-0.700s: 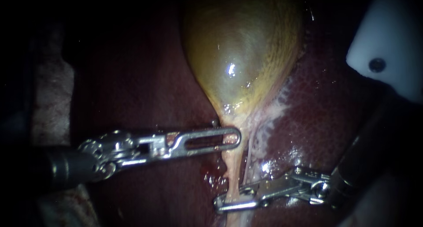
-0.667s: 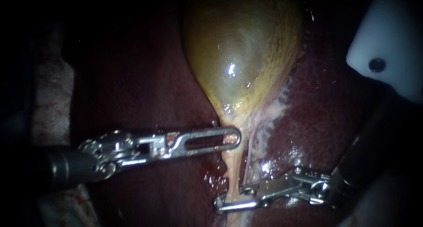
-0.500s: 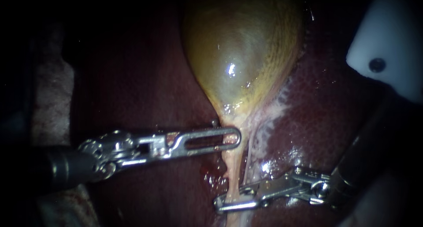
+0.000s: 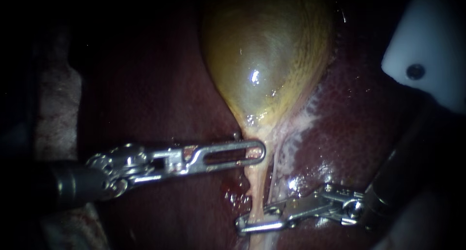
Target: Going back first clip left tube
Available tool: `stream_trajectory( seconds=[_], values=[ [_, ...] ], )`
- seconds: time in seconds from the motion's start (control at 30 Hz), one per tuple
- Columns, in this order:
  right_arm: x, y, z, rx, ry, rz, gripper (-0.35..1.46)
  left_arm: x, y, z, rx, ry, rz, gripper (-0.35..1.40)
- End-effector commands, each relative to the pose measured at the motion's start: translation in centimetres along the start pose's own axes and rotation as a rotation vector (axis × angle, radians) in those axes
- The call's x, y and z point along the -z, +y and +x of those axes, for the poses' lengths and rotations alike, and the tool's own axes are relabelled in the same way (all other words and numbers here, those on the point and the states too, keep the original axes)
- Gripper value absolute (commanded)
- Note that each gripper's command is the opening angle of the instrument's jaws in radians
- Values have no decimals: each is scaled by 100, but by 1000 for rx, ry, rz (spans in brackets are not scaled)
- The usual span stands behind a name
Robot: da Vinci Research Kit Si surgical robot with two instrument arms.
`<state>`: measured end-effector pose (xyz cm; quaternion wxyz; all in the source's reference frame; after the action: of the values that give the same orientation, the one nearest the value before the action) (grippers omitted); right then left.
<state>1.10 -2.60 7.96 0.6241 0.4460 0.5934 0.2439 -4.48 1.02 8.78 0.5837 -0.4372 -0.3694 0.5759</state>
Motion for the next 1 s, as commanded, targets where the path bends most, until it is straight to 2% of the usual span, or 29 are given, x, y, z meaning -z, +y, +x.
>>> stream_trajectory(
  seconds=[0.03, 0.43, 0.8, 0.97, 1.0],
  values=[
    [0, 0, 0, 0, 0, 0, -20, 0, 0, 0, 0, 0, 0, -35],
    [0, 0, 0, -5, 5, 1, -17, 0, 0, 0, 0, 0, 0, -35],
    [0, -3, 0, -5, 4, 3, 32, 0, -1, 0, 0, 0, 0, -35],
    [0, -6, 2, -12, 9, 4, 41, 0, -1, 0, 0, 0, 0, -35],
    [0, -6, 2, -1, -2, 3, 43, 0, -1, 0, 0, 0, 0, -35]
  ],
)
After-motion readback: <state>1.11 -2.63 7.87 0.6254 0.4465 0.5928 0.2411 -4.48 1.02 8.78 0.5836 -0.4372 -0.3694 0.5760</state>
